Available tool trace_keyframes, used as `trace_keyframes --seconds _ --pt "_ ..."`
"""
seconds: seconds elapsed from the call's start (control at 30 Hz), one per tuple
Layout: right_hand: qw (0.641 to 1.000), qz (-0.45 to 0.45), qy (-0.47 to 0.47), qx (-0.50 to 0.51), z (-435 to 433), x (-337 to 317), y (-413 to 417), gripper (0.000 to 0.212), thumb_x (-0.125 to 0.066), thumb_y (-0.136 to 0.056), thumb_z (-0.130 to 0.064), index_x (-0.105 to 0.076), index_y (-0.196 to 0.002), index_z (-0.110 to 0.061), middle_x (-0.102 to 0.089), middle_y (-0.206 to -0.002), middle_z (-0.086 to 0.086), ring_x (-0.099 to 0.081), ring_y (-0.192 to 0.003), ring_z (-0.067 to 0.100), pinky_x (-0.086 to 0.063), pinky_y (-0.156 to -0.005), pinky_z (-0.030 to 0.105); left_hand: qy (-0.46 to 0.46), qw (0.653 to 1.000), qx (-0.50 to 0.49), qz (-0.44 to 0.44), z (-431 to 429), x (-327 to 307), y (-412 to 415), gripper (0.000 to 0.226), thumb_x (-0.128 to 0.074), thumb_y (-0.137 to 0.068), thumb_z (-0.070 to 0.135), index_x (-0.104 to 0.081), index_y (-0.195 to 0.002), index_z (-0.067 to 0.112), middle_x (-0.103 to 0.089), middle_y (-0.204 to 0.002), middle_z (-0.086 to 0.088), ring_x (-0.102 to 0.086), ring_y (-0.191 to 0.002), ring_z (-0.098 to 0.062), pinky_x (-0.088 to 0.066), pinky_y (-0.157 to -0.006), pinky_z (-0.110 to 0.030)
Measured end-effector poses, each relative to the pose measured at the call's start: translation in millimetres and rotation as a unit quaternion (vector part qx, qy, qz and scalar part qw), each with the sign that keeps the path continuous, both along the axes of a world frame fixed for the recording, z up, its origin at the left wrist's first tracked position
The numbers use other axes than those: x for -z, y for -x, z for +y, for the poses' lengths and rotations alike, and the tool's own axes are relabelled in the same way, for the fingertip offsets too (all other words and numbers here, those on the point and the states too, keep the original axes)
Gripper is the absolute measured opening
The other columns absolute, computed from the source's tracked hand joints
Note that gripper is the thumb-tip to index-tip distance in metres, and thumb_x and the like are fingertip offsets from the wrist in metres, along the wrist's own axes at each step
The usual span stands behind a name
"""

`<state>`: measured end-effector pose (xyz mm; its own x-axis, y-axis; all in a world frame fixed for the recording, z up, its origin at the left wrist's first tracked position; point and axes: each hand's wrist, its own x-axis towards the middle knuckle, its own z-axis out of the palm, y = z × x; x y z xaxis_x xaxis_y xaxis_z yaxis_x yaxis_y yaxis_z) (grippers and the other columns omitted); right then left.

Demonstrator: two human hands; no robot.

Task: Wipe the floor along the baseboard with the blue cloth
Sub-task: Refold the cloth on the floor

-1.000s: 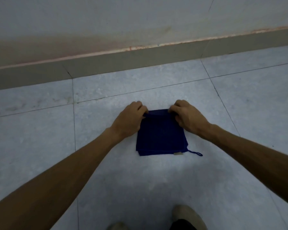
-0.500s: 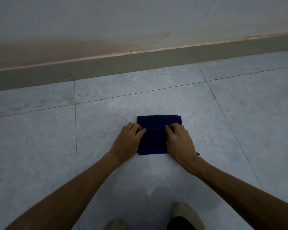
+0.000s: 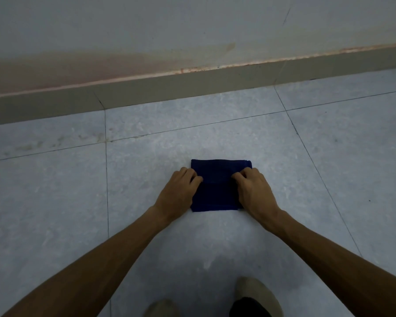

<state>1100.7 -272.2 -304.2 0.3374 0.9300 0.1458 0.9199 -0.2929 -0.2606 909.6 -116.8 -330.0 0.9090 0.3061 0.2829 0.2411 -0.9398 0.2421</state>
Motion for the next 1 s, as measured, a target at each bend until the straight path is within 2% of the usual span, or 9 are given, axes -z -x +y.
trace_keyframes --seconds 0.13,0.2,0.27,0.33,0.4,0.47,0.6,0.83,1.0 --pt "0.996 -0.011 0.003 0.084 0.4 -4.2 17.4 0.015 -0.070 -0.087 -0.005 -0.069 -0.102 -0.002 -0.066 -0.097 0.017 -0.061 -0.084 0.034 -0.052 -0.070 0.043 -0.015 1.000 -0.004 -0.002 -5.1 2.3 5.2 0.017 -0.067 -0.093 0.014 -0.069 -0.108 0.006 -0.067 -0.102 -0.011 -0.062 -0.089 -0.026 -0.051 -0.075 -0.035" --pt "0.985 0.021 0.050 0.166 5.6 -9.1 35.0 0.041 -0.065 -0.095 -0.023 -0.060 -0.126 0.003 -0.060 -0.125 0.023 -0.059 -0.108 0.038 -0.052 -0.086 0.048 -0.017 1.000 -0.022 0.000 -12.6 3.9 9.9 0.027 -0.056 -0.098 0.023 -0.068 -0.116 0.007 -0.066 -0.110 -0.010 -0.062 -0.097 -0.026 -0.054 -0.081 -0.037" --pt "0.958 0.103 0.135 0.232 14.0 -17.0 53.1 0.068 -0.050 -0.102 -0.042 -0.037 -0.149 0.005 -0.037 -0.153 0.028 -0.039 -0.138 0.043 -0.040 -0.108 0.055 -0.012 0.999 -0.044 0.005 -24.5 6.7 17.1 0.039 -0.050 -0.099 0.029 -0.066 -0.126 0.005 -0.065 -0.120 -0.013 -0.061 -0.109 -0.028 -0.055 -0.089 -0.042" --pt "0.926 0.166 0.185 0.284 24.1 -21.3 66.4 0.082 -0.037 -0.104 -0.055 -0.014 -0.158 0.002 -0.010 -0.166 0.026 -0.011 -0.153 0.042 -0.017 -0.121 0.057 0.011 0.998 -0.057 0.026 -41.1 10.6 27.1 0.049 -0.048 -0.102 0.037 -0.061 -0.135 0.004 -0.060 -0.137 -0.017 -0.056 -0.127 -0.032 -0.048 -0.104 -0.048" --pt "0.896 0.227 0.180 0.338 39.1 -22.4 74.0 0.089 -0.033 -0.102 -0.061 -0.001 -0.160 0.000 0.005 -0.168 0.023 0.004 -0.156 0.038 -0.003 -0.123 0.058 0.035 0.995 -0.058 0.075 -57.6 12.2 38.4 0.062 -0.040 -0.104 0.049 -0.049 -0.147 0.005 -0.043 -0.157 -0.018 -0.037 -0.147 -0.033 -0.029 -0.119 -0.049" --pt "0.860 0.278 0.159 0.398 58.6 -19.1 77.4 0.094 -0.033 -0.101 -0.064 0.005 -0.159 -0.001 0.012 -0.168 0.020 0.012 -0.156 0.035 0.006 -0.122 0.060 0.048 0.991 -0.051 0.116 -68.8 12.0 48.3 0.071 -0.031 -0.105 0.057 -0.035 -0.156 0.006 -0.026 -0.166 -0.015 -0.018 -0.156 -0.029 -0.015 -0.124 -0.049" --pt "0.822 0.287 0.118 0.477 92.1 -14.8 88.2 0.102 -0.032 -0.097 -0.071 0.005 -0.159 0.002 0.013 -0.168 0.022 0.014 -0.155 0.036 0.012 -0.119 0.066 0.040 0.989 -0.043 0.135 -71.6 6.5 65.8 0.073 -0.026 -0.106 0.058 -0.030 -0.157 0.006 -0.024 -0.166 -0.014 -0.018 -0.156 -0.028 -0.016 -0.122 -0.050" --pt "0.823 0.226 0.076 0.515 105.8 8.3 93.4 0.117 -0.023 -0.087 -0.085 -0.002 -0.158 0.005 0.003 -0.167 0.027 0.004 -0.155 0.042 0.005 -0.118 0.072 0.035 0.976 -0.135 0.166 -38.2 -7.3 126.1 0.071 -0.025 -0.107 0.055 -0.035 -0.155 0.003 -0.027 -0.166 -0.014 -0.018 -0.156 -0.030 -0.017 -0.125 -0.052" --pt "0.846 0.160 0.103 0.497 108.5 25.8 91.6 0.129 -0.024 -0.078 -0.093 -0.004 -0.157 0.007 -0.001 -0.166 0.030 -0.001 -0.154 0.046 0.005 -0.115 0.073 0.084 0.943 -0.291 0.136 -12.2 2.6 179.0 0.073 -0.026 -0.106 0.055 -0.037 -0.154 0.001 -0.026 -0.166 -0.017 -0.016 -0.157 -0.033 -0.017 -0.126 -0.054"
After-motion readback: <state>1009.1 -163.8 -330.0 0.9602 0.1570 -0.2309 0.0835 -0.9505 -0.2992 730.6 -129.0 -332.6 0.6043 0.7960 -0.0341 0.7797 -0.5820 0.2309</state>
